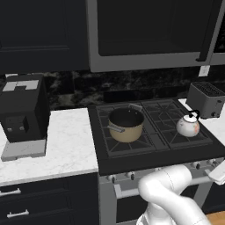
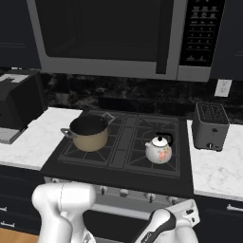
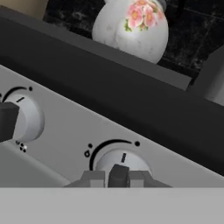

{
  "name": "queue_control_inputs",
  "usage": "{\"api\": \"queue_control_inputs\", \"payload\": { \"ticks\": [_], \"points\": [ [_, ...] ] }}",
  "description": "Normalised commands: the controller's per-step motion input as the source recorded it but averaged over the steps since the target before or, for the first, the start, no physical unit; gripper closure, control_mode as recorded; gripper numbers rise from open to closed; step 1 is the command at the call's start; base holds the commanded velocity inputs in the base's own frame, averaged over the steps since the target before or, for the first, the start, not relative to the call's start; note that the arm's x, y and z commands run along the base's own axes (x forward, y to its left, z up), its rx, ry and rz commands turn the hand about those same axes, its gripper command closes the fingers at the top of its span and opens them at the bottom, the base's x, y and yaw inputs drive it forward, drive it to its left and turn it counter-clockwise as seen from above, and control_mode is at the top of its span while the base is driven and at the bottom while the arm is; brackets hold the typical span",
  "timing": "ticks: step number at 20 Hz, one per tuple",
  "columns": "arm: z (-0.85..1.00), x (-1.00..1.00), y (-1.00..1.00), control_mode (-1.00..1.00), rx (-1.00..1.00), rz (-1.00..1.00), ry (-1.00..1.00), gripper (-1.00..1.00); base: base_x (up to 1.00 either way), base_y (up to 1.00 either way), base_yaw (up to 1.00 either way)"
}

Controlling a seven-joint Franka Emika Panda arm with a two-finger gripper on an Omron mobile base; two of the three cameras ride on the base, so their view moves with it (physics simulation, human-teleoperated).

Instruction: Pick the kettle from the counter and place it on a stove burner. Then turn the burner on.

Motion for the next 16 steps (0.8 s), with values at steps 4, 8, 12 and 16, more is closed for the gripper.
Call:
{"api": "queue_control_inputs", "payload": {
  "ticks": [4, 8, 12, 16],
  "points": [
    [0.0, -0.52, -0.3, -1.0, -0.66, 0.32, -0.17, 1.0, 0.0, 0.0, 0.0],
    [-0.06, -0.53, -0.3, -1.0, -0.71, 0.26, -0.29, 1.0, 0.0, 0.0, 0.0],
    [-0.18, -0.42, -0.33, -1.0, -0.74, 0.24, -0.28, 1.0, 0.0, 0.0, 0.0],
    [-0.04, -0.29, -0.34, -1.0, -0.76, 0.25, -0.15, 1.0, 0.0, 0.0, 0.0]
  ]
}}
